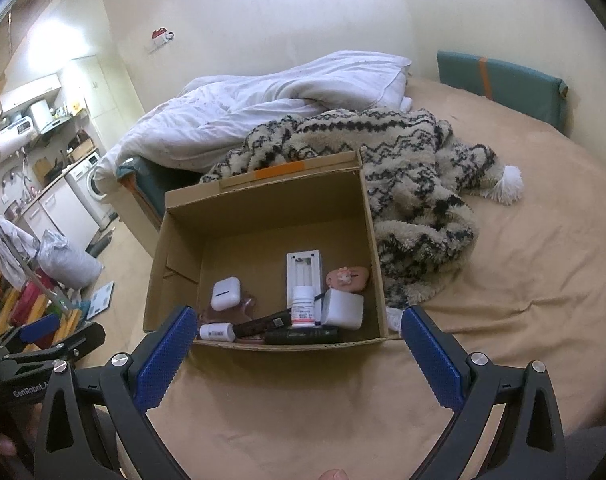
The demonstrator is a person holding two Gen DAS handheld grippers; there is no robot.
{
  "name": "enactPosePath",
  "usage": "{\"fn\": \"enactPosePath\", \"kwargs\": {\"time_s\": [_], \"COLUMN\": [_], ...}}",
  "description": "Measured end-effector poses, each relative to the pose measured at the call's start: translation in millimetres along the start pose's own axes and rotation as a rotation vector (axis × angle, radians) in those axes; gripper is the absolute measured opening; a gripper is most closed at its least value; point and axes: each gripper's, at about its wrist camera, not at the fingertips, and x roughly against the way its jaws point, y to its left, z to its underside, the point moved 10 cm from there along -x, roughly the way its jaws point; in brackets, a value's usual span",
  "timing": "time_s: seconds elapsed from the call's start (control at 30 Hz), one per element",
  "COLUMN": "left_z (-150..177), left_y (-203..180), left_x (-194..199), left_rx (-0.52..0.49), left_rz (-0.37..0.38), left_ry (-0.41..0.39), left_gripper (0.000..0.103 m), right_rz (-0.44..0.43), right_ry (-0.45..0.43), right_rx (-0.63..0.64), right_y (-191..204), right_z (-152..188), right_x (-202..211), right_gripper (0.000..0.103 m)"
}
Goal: Organize rigid objects
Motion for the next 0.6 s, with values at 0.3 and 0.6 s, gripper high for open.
{"fn": "enactPosePath", "kwargs": {"time_s": [0.3,0.6], "left_z": [0.6,1.4], "left_y": [-0.2,0.2], "left_x": [-1.9,-2.3], "left_rx": [0.001,0.005], "left_rz": [-0.003,0.001], "left_ry": [0.005,0.010], "left_gripper": [0.102,0.102], "right_rz": [-0.001,0.001], "right_ry": [0.003,0.002], "right_rx": [-0.009,-0.009], "right_y": [-2.0,-1.9], "right_z": [0.3,0.2], "right_x": [-0.1,-0.3], "right_gripper": [0.103,0.103]}}
